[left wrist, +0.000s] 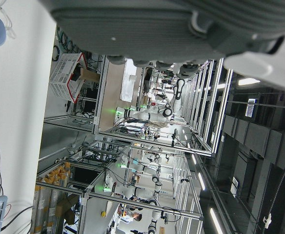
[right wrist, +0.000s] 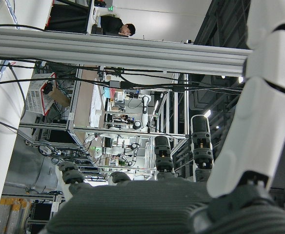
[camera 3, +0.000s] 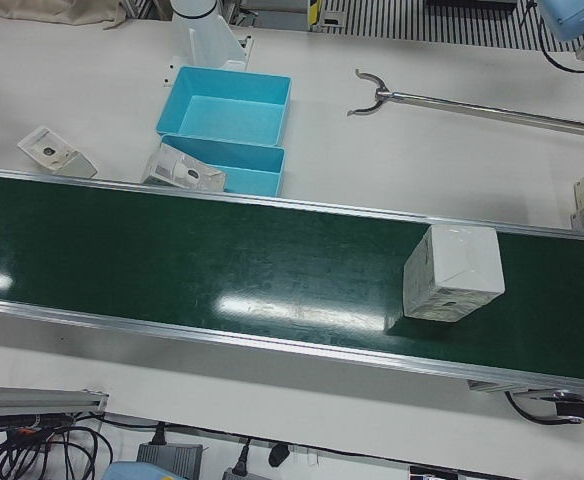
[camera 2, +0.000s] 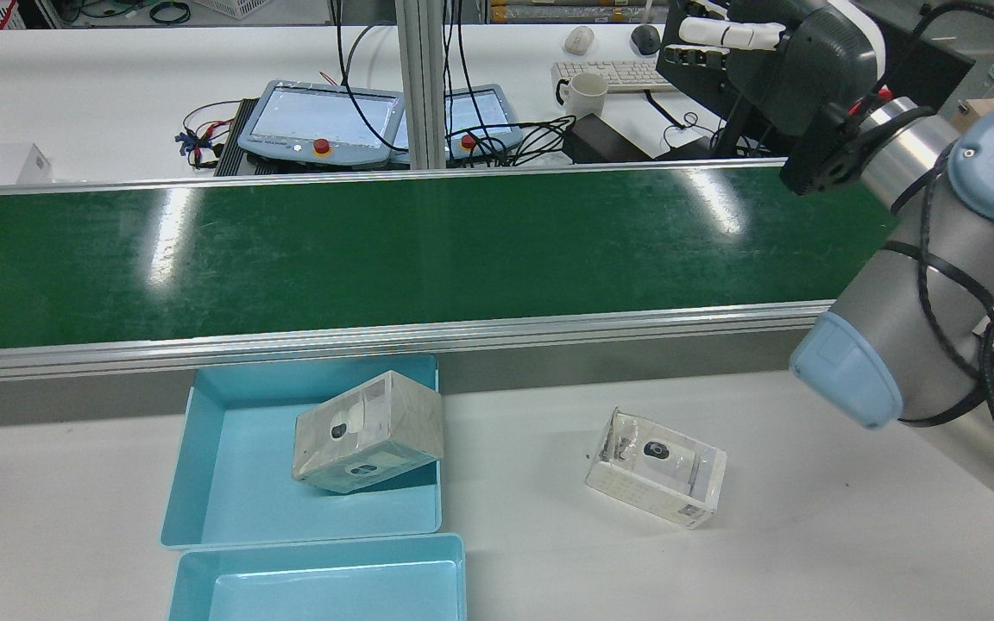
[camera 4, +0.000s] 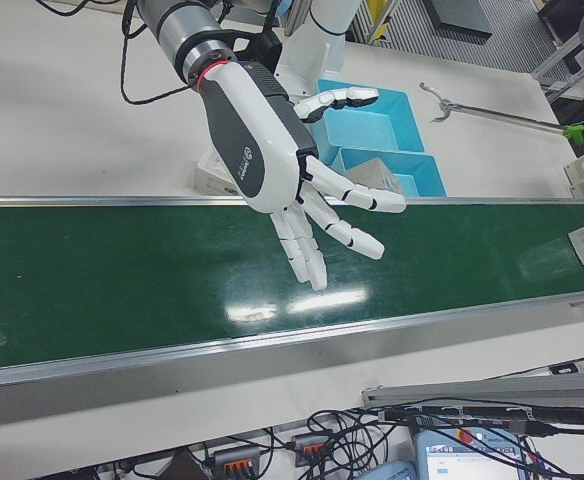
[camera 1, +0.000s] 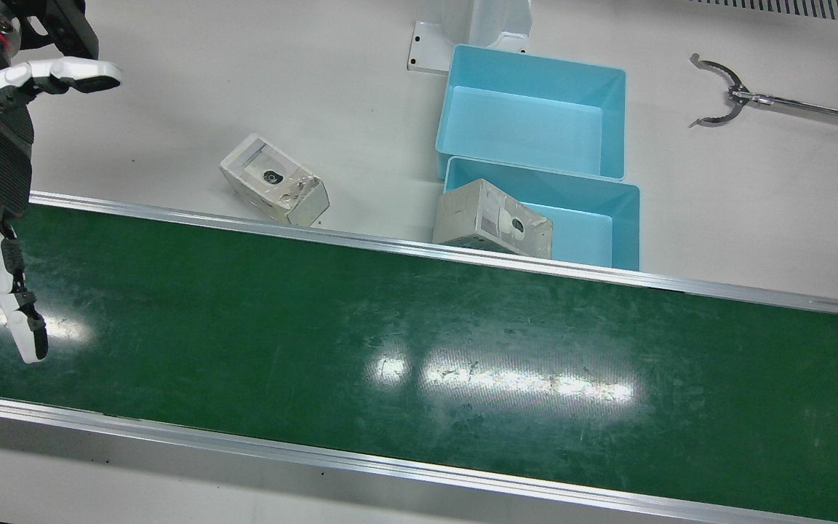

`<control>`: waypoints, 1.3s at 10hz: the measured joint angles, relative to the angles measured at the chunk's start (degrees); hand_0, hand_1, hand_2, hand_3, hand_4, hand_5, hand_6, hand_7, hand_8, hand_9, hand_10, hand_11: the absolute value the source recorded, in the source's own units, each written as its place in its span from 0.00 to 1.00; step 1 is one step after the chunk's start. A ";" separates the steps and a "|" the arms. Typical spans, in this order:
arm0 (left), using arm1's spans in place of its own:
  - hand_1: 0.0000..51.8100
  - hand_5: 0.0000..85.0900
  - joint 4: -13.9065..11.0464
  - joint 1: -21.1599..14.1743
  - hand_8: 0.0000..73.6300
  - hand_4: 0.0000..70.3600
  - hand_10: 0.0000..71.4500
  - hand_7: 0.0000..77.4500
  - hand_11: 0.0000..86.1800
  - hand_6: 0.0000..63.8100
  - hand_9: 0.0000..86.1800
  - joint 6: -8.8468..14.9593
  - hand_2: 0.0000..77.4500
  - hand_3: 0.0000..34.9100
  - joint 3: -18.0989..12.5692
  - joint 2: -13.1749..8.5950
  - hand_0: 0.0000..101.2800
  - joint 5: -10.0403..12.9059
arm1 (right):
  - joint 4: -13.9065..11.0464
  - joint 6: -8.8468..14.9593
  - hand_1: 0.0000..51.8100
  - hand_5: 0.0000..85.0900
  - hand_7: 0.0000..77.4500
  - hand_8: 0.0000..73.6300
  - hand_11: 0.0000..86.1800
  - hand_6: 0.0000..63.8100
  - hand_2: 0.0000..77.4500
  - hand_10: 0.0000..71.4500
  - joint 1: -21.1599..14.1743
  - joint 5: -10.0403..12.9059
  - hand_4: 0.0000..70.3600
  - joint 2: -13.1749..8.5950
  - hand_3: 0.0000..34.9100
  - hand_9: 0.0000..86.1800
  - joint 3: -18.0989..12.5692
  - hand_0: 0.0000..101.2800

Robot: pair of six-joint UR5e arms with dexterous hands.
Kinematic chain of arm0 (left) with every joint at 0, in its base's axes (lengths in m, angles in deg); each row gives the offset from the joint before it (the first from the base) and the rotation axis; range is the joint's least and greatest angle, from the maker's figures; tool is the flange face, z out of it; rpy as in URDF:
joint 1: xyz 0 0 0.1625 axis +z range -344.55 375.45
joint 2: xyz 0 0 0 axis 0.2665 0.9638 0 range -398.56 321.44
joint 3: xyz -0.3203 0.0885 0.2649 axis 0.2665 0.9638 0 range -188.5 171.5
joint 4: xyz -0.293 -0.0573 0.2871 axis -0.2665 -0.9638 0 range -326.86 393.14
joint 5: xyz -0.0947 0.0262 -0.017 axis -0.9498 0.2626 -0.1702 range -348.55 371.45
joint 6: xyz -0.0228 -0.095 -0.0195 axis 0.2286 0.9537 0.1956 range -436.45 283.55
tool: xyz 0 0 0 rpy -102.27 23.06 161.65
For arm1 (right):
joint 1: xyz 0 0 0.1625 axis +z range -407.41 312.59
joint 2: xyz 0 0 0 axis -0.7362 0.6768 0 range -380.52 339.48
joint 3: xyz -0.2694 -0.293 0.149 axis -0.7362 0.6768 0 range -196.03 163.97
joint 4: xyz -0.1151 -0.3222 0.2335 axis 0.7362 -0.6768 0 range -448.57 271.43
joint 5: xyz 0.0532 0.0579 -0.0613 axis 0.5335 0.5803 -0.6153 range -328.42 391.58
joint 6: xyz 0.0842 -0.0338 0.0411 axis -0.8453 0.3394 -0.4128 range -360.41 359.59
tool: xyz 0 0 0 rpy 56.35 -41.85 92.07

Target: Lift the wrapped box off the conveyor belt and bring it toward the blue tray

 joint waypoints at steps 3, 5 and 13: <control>0.00 0.01 0.00 0.00 0.01 0.00 0.00 0.01 0.00 0.00 0.00 0.00 0.01 0.00 0.00 0.00 0.00 0.00 | 0.02 0.21 0.17 0.22 0.19 0.00 0.08 0.00 0.20 0.06 0.71 -0.02 0.27 -0.03 0.87 0.02 -0.01 0.42; 0.00 0.01 0.00 0.00 0.01 0.00 0.00 0.01 0.00 0.00 0.00 0.00 0.01 0.00 0.00 0.00 0.00 0.00 | 0.06 0.48 0.17 0.23 0.19 0.00 0.08 0.00 0.20 0.06 0.40 -0.02 0.27 -0.27 0.87 0.02 0.11 0.42; 0.00 0.01 0.00 0.00 0.01 0.00 0.00 0.01 0.00 0.00 0.00 0.00 0.01 0.00 0.00 0.00 0.00 0.00 | -0.13 0.71 0.13 0.17 0.15 0.00 0.09 0.00 0.15 0.05 2.85 -4.43 0.19 6.69 0.87 0.02 -4.34 0.39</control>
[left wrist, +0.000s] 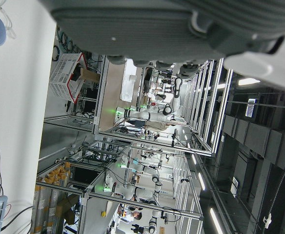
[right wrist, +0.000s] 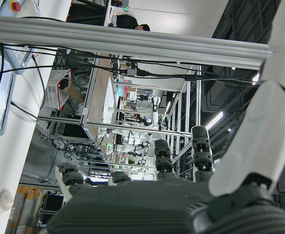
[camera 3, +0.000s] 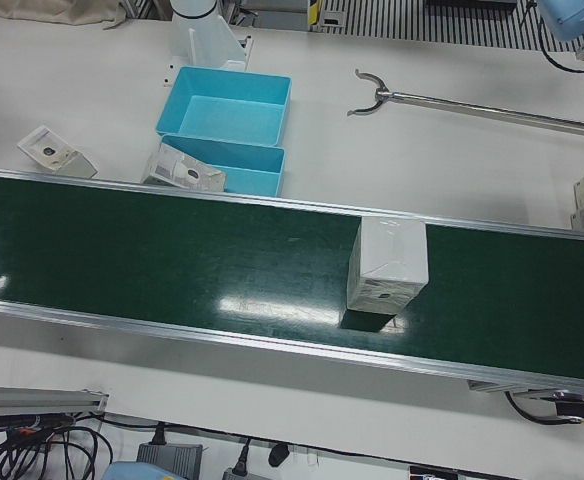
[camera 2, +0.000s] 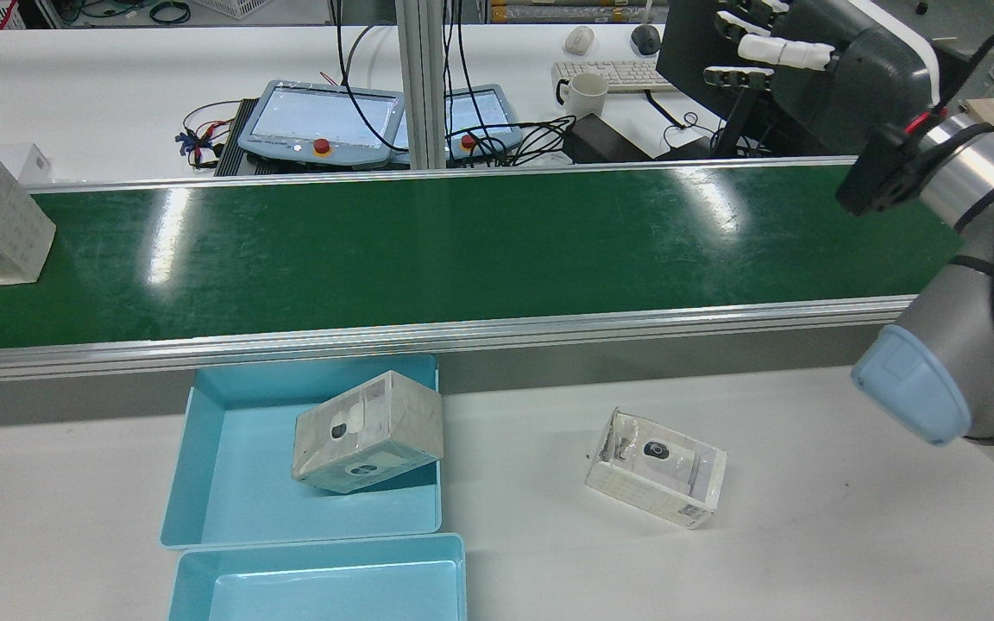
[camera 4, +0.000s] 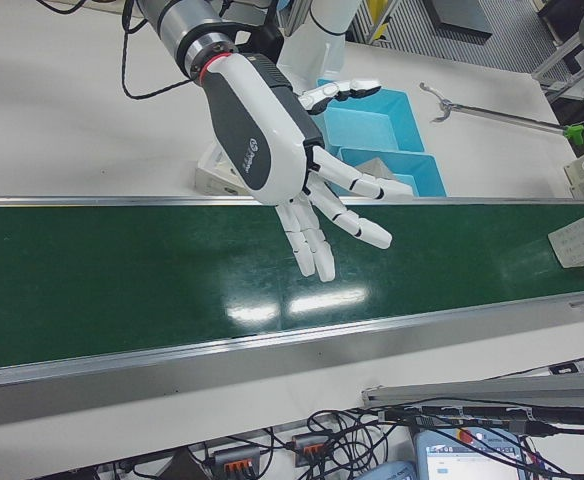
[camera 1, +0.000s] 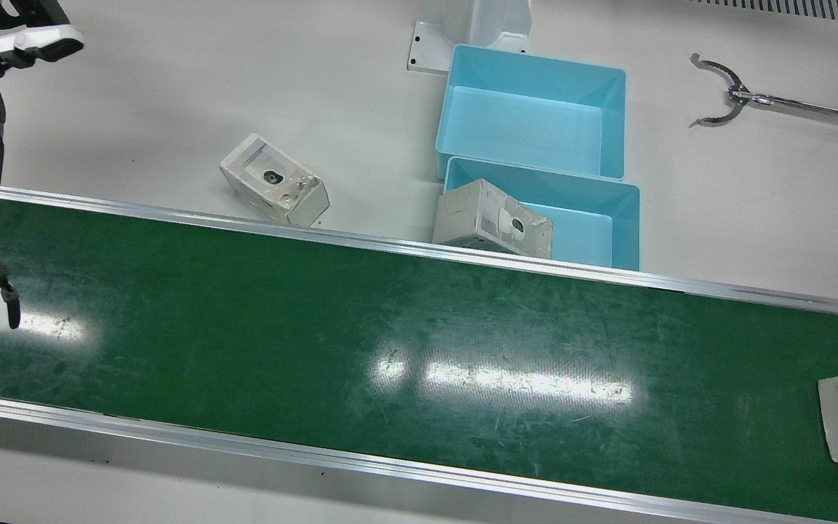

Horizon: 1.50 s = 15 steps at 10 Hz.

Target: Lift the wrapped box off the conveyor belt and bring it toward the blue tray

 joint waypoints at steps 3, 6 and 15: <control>0.00 0.01 0.00 0.00 0.01 0.00 0.00 0.01 0.00 0.00 0.01 0.00 0.01 0.00 0.00 0.00 0.00 0.00 | -0.13 0.45 0.15 0.16 0.15 0.00 0.09 0.00 0.15 0.05 2.70 -1.33 0.19 4.71 0.87 0.02 -5.20 0.39; 0.00 0.01 0.00 0.00 0.01 0.00 0.00 0.01 0.00 0.00 0.00 0.00 0.01 0.00 0.00 0.00 0.00 0.00 | -0.91 0.54 0.12 0.14 0.14 0.00 0.08 0.00 0.15 0.05 4.16 -1.37 0.19 6.03 0.87 0.02 -6.77 0.39; 0.00 0.01 0.00 0.00 0.01 0.00 0.00 0.01 0.00 0.00 0.00 0.00 0.01 0.00 0.00 0.00 0.00 0.00 | -5.23 2.04 0.15 0.12 0.13 0.00 0.07 0.00 0.15 0.05 10.68 -7.68 0.18 7.56 0.88 0.01 -11.32 0.39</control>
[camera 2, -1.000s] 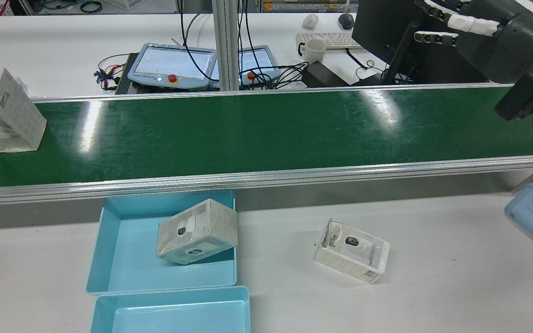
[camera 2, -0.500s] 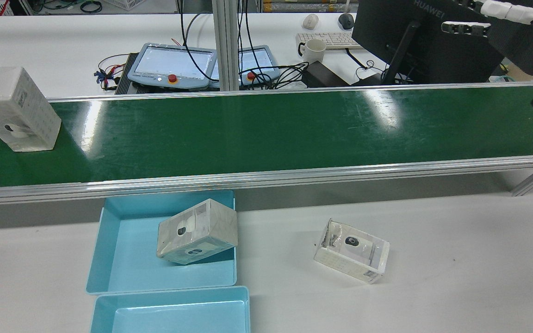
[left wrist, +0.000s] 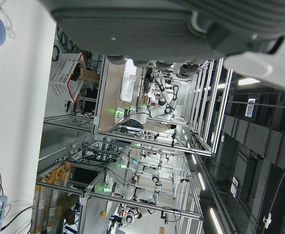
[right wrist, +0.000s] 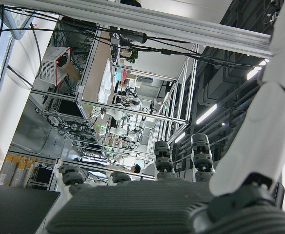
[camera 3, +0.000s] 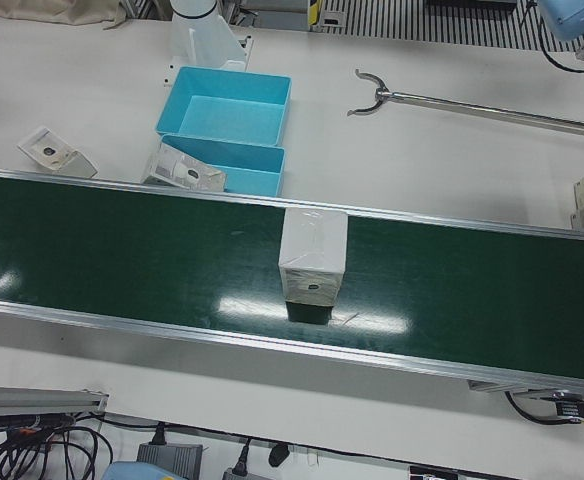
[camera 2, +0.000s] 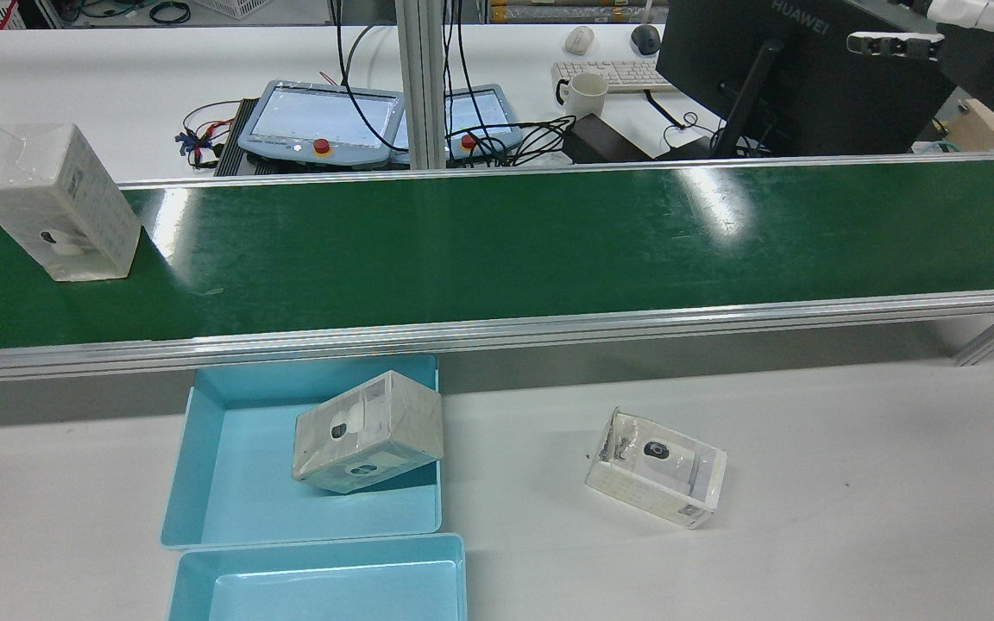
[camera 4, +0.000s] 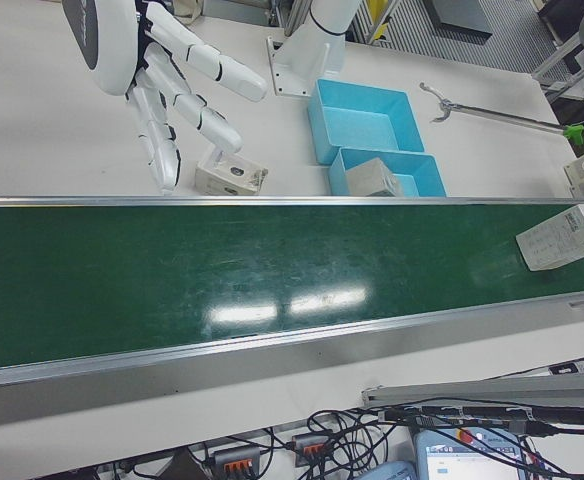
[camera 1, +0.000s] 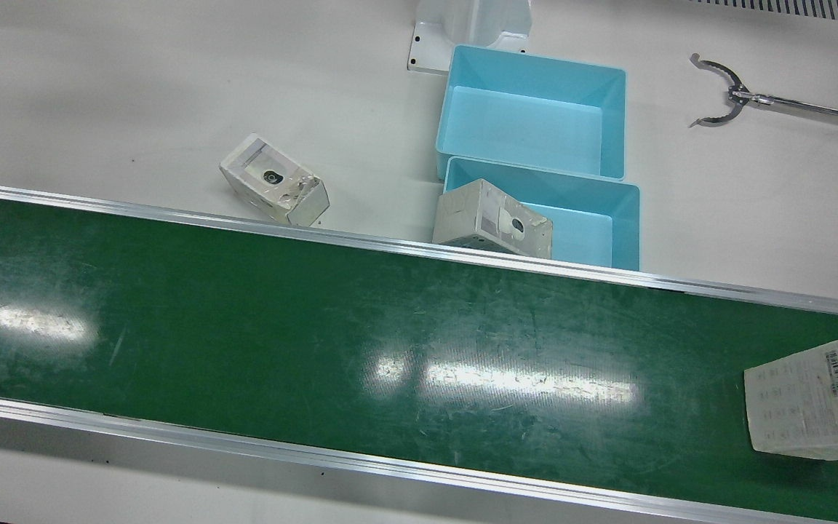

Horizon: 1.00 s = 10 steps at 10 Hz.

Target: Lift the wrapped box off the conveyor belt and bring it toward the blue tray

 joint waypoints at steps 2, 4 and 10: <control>0.00 0.01 0.00 0.00 0.01 0.00 0.00 0.01 0.00 0.00 0.01 0.00 0.01 0.00 0.00 0.00 0.00 0.00 | 0.02 0.16 0.15 0.08 0.13 0.00 0.07 0.00 0.14 0.05 -0.02 -0.06 0.16 -0.08 0.88 0.01 0.70 0.39; 0.00 0.01 0.00 0.00 0.01 0.00 0.00 0.01 0.00 0.00 0.00 0.00 0.01 0.00 0.00 0.00 0.00 0.00 | 0.27 2.12 0.15 0.06 0.11 0.00 0.06 0.00 0.14 0.05 -0.27 0.00 0.13 -0.08 0.88 0.01 2.21 0.39; 0.00 0.01 0.00 0.00 0.01 0.00 0.01 0.01 0.00 0.00 0.00 0.00 0.01 0.00 0.00 0.00 0.00 0.00 | 15.49 -0.24 0.12 0.04 0.11 0.00 0.10 0.00 0.11 0.08 -3.72 1.71 0.06 -2.64 0.86 0.01 20.18 0.37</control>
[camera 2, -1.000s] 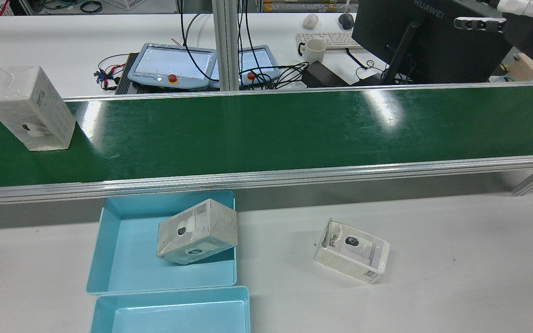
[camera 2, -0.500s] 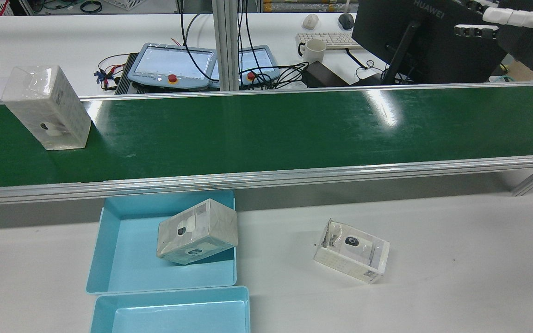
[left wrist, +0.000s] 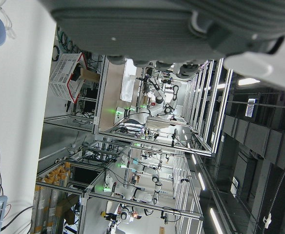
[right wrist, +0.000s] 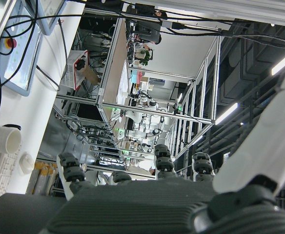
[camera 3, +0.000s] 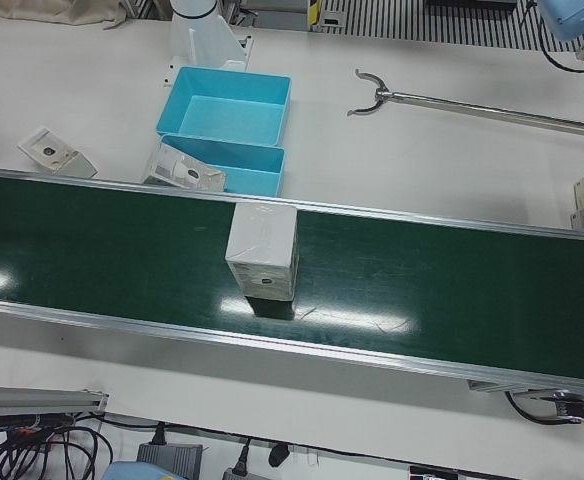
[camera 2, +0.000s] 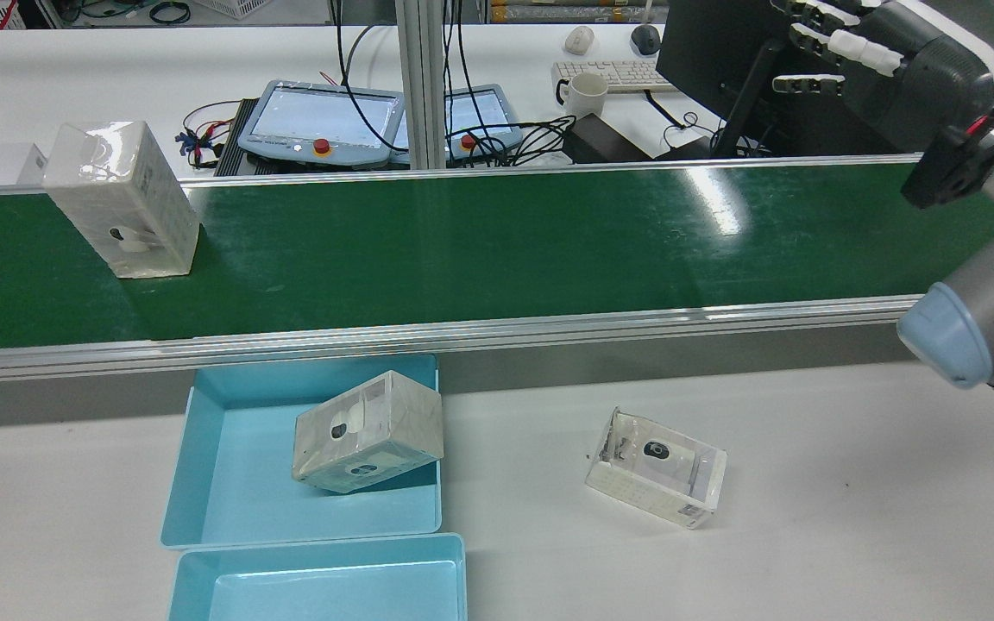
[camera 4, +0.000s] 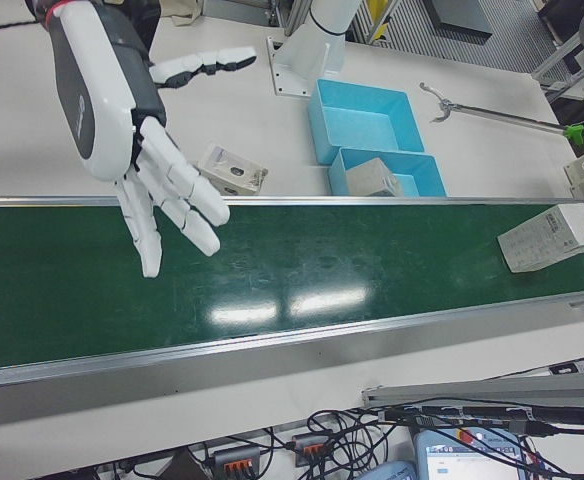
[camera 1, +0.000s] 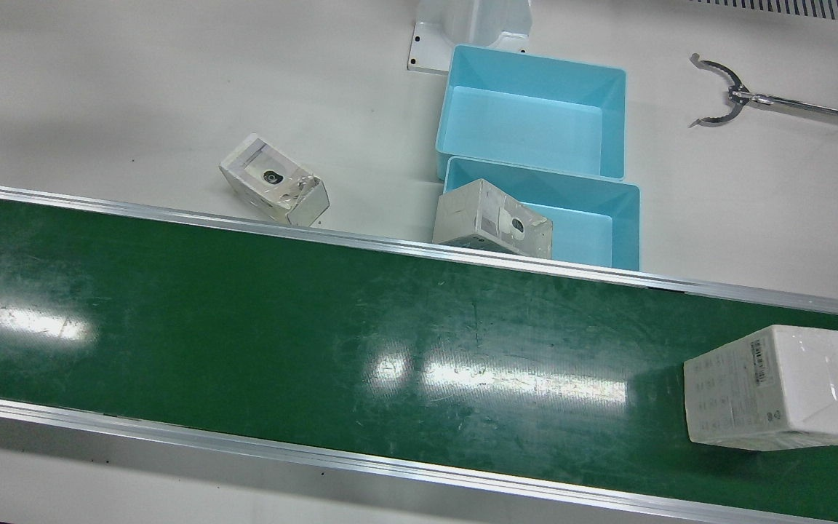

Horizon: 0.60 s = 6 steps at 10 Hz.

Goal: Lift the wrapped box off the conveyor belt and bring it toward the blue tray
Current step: 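Lower the open right hand toward the belt ahead of the box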

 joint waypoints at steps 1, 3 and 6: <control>0.00 0.01 0.00 0.00 0.01 0.00 0.01 0.01 0.00 0.00 0.00 0.00 0.01 0.00 0.00 0.00 0.00 0.00 | 2.38 -1.72 0.12 0.01 0.09 0.00 0.13 0.00 0.11 0.11 -1.53 0.50 0.06 -0.14 0.86 0.04 2.02 0.35; 0.00 0.01 0.00 0.00 0.01 0.00 0.01 0.01 0.00 0.00 0.00 0.00 0.01 0.00 0.00 0.00 0.00 0.00 | 5.81 -3.18 0.12 0.06 0.11 0.00 0.13 0.00 0.13 0.11 -4.18 0.92 0.14 -0.28 0.86 0.04 4.77 0.36; 0.00 0.01 0.00 0.00 0.01 0.00 0.00 0.01 0.00 0.00 0.01 0.00 0.01 0.00 0.00 0.00 0.00 0.00 | 7.59 -3.48 0.12 0.10 0.16 0.00 0.11 0.00 0.15 0.08 -6.72 1.05 0.19 -2.16 0.86 0.02 5.93 0.37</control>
